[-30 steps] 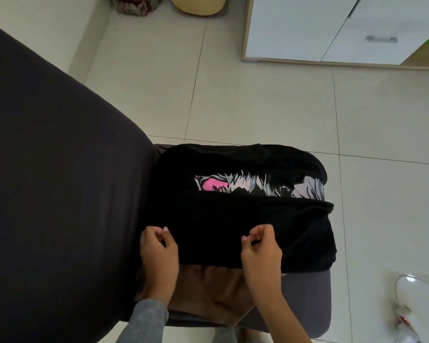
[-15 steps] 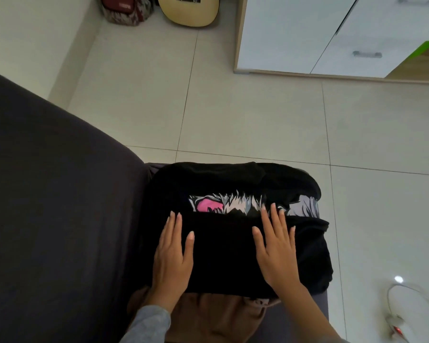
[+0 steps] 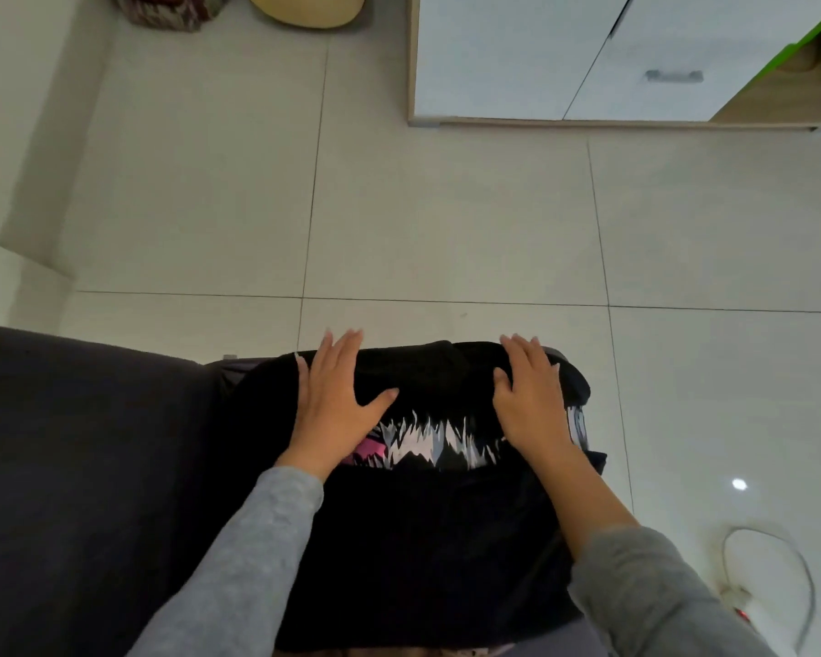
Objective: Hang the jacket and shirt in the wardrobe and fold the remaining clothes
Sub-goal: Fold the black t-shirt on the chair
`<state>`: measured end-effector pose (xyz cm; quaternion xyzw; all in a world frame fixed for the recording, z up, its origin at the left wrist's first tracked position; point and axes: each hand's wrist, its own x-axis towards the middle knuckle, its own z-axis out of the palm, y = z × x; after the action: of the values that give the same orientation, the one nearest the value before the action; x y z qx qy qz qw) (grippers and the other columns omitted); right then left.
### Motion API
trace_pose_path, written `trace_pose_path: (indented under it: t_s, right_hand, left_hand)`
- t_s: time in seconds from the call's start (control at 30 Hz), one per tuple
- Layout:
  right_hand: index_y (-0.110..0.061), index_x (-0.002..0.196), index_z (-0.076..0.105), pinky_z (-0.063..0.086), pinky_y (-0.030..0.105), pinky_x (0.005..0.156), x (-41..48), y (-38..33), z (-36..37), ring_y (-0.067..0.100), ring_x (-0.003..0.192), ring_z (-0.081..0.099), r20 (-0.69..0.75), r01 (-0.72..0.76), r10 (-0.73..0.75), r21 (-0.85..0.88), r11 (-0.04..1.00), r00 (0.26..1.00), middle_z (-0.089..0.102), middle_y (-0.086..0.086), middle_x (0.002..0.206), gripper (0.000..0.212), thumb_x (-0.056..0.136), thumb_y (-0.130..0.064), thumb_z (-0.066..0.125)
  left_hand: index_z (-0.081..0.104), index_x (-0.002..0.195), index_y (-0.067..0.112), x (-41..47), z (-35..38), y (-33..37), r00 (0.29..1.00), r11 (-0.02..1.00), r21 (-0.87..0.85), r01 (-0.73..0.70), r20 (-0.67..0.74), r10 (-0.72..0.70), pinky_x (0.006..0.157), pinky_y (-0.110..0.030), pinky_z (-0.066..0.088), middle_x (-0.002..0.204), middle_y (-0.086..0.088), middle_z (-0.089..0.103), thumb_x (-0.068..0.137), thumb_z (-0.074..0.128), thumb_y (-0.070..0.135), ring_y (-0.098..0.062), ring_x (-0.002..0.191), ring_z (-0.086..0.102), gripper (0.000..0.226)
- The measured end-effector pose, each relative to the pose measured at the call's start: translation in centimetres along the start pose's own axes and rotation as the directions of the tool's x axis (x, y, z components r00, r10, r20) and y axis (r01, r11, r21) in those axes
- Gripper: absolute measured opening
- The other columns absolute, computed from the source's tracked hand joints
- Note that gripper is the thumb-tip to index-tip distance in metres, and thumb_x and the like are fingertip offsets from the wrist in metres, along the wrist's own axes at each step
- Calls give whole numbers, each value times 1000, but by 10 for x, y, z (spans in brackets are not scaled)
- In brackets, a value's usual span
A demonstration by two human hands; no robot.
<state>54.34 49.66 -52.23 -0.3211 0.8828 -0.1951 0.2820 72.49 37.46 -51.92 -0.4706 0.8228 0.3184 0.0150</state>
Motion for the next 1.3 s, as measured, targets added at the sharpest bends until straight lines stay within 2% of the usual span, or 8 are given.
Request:
trace_pose_path:
  t_s: [0.13,0.23,0.5,0.67,0.83,1.07,1.2,1.3]
  right_hand:
    - [-13,117,56,9,40,117,14,-5,-4,24,134,34,-22,16,-15,23,1000,1000,53,4,126,24,94,-15,48]
    - [-15,96,55,15,36,114,19,-9,-5,23,103,52,-64,54,-48,98,994,997,56,-1,99,10,93,-9,47]
    - [-19,92,48,47,35,67,21,-18,-19,22,72,57,-91,113,-94,233,966,991,59,3,77,3,94,-18,49]
    - [-20,84,53,44,31,74,23,-11,-30,20,67,57,-1,120,-121,64,991,993,60,-3,69,11,87,-29,59]
    - [-30,78,54,26,28,84,13,6,-38,16,76,53,100,93,-85,-85,992,991,56,-14,69,19,69,-16,62]
    - [-17,93,62,28,33,81,-12,44,-45,24,88,57,-161,-198,169,-188,962,972,62,-2,96,27,69,-5,55]
    - [-13,105,63,33,37,79,-26,63,-50,33,95,54,-238,-292,234,-250,923,943,65,9,102,26,83,-11,48]
    - [-8,94,58,37,36,69,-37,72,-55,33,82,52,-284,-362,350,11,932,893,61,12,92,18,91,-15,42]
  left_hand:
    - [50,118,20,26,0,5,990,998,-60,3,141,6,119,-40,8,135,-3,46,93,55,33,-19,136,28,29]
    - [46,100,20,34,-3,8,964,906,-364,217,226,-140,80,-28,46,105,-7,57,95,50,25,-18,95,55,8]
    - [45,99,13,49,-13,17,938,725,-600,340,163,-305,63,-27,41,86,-4,57,99,40,23,-18,78,56,12]
    - [40,109,8,49,-20,12,927,751,-595,286,-26,-373,74,-30,42,104,-8,53,101,37,26,-23,95,52,20]
    - [35,107,14,40,-25,4,949,720,-634,283,79,-304,66,-20,44,97,1,53,89,61,20,-12,86,56,32]
    - [40,100,20,19,-32,6,921,870,-480,112,-280,-272,81,-22,45,101,-3,54,80,72,11,-15,94,54,39]
    - [46,96,19,-9,-33,7,892,916,-394,77,-384,-240,61,-7,38,79,4,51,79,74,20,-8,73,52,33]
    - [51,88,15,-35,-36,0,868,928,-372,15,-456,-196,61,-4,38,73,6,53,77,76,20,-6,68,52,27]
